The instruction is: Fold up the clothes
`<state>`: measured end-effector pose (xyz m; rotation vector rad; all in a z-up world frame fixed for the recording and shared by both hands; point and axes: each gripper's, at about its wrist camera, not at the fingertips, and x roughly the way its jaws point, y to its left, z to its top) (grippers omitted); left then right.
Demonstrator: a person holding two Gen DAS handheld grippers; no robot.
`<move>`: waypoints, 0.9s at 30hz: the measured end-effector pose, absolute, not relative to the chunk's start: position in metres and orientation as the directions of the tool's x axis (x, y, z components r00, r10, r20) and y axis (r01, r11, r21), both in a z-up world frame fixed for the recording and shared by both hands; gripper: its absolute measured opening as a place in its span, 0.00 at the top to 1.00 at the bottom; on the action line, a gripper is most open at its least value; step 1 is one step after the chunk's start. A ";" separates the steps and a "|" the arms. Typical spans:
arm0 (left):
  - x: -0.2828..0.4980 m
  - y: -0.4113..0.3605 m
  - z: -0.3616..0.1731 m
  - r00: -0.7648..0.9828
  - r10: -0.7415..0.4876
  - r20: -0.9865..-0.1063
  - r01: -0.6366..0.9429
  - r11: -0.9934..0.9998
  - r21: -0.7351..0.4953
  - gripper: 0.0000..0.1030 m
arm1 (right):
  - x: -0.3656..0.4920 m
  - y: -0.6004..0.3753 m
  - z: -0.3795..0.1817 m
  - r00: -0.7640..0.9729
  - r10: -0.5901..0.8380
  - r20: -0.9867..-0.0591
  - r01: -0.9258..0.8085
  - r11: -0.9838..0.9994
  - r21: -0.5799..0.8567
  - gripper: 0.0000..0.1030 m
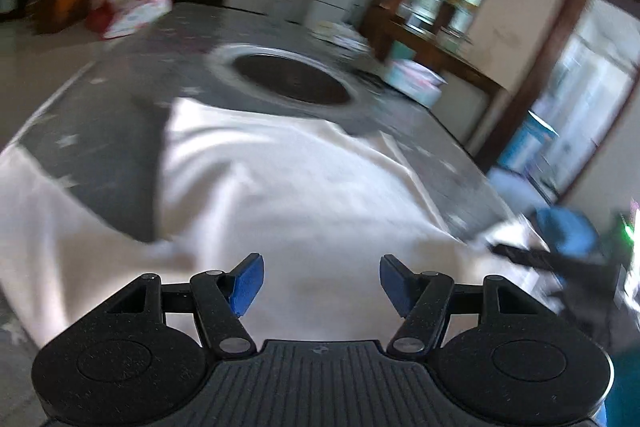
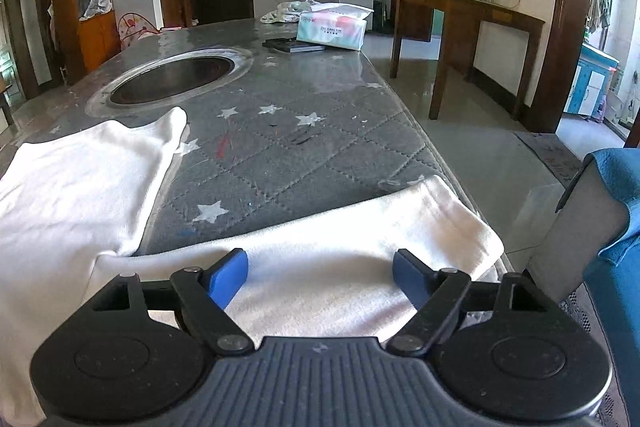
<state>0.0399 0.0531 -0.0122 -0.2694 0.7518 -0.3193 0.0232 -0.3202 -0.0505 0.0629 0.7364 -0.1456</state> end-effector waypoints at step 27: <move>0.074 0.173 -0.030 0.726 0.265 -0.634 -0.439 0.889 -0.131 0.39 | 0.028 -0.320 -0.053 0.724 -0.130 -0.678 0.176 0.984 0.000 0.13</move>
